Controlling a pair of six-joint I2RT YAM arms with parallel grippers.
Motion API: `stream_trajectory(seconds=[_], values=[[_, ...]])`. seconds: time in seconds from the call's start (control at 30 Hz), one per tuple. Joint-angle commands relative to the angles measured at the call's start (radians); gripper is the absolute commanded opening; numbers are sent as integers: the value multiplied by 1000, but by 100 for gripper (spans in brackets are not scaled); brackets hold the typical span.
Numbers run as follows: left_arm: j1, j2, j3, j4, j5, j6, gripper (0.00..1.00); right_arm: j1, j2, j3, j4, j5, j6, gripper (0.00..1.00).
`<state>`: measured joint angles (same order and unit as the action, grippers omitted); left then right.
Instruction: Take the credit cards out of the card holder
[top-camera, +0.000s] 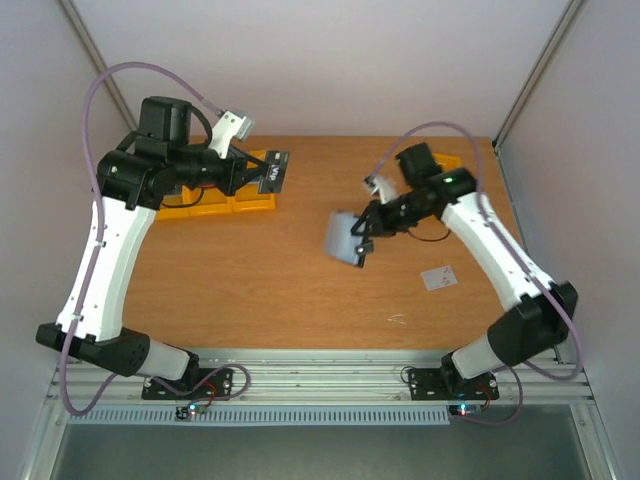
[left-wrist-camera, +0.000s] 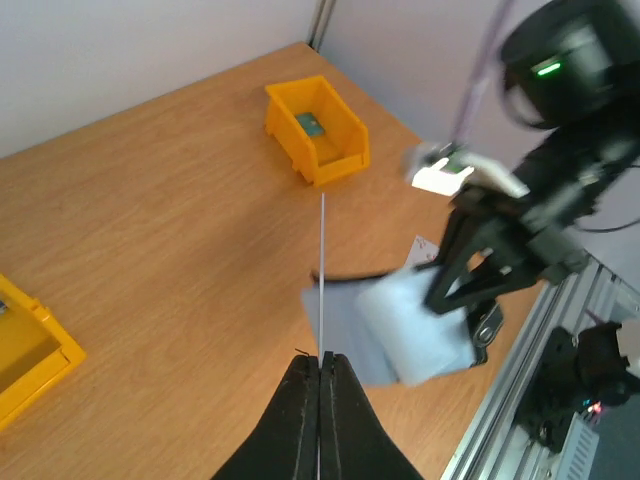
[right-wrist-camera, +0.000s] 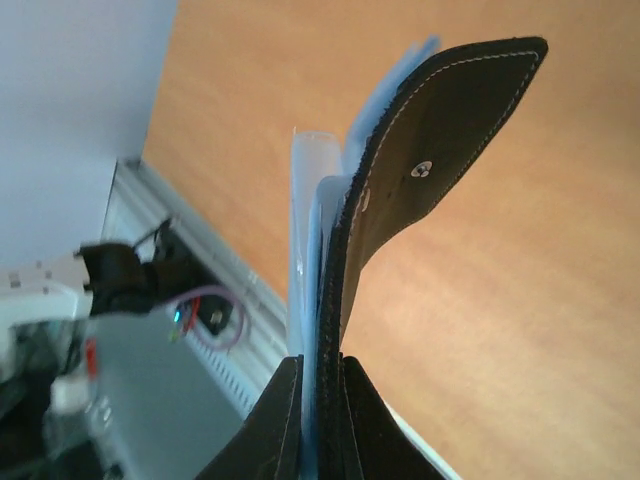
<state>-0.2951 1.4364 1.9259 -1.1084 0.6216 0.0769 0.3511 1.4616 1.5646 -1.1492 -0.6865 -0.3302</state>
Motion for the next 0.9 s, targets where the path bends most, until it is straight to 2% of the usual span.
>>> stream_trajectory(seconds=[0.0, 0.27, 0.47, 0.5, 0.53, 0.63, 0.67, 0.73, 0.8, 0.87], values=[[2, -73, -11, -72, 50, 162, 0, 68, 48, -127, 125, -202, 50, 1], [0, -83, -23, -195, 310, 291, 0, 103, 267, -300, 256, -293, 39, 1], [-3, -80, -17, -206, 337, 312, 0, 83, 380, -330, 223, -225, 31, 3], [-6, -78, -19, -205, 336, 314, 0, 77, 387, -333, 207, -193, 35, 7], [-8, -77, -20, -207, 334, 318, 0, 70, 392, -330, 186, -143, 44, 16], [-20, -76, -20, -216, 319, 332, 0, 42, 388, -311, 99, 103, 93, 50], [-25, -76, -18, -224, 313, 339, 0, 30, 366, -312, 88, 182, 117, 57], [-40, -76, -11, -252, 296, 366, 0, 10, 269, -318, 80, 352, 161, 68], [-65, -76, -8, -281, 271, 413, 0, 6, 172, -288, 48, 512, 176, 75], [-93, -75, -13, -305, 255, 454, 0, 11, 92, -225, 10, 601, 134, 85]])
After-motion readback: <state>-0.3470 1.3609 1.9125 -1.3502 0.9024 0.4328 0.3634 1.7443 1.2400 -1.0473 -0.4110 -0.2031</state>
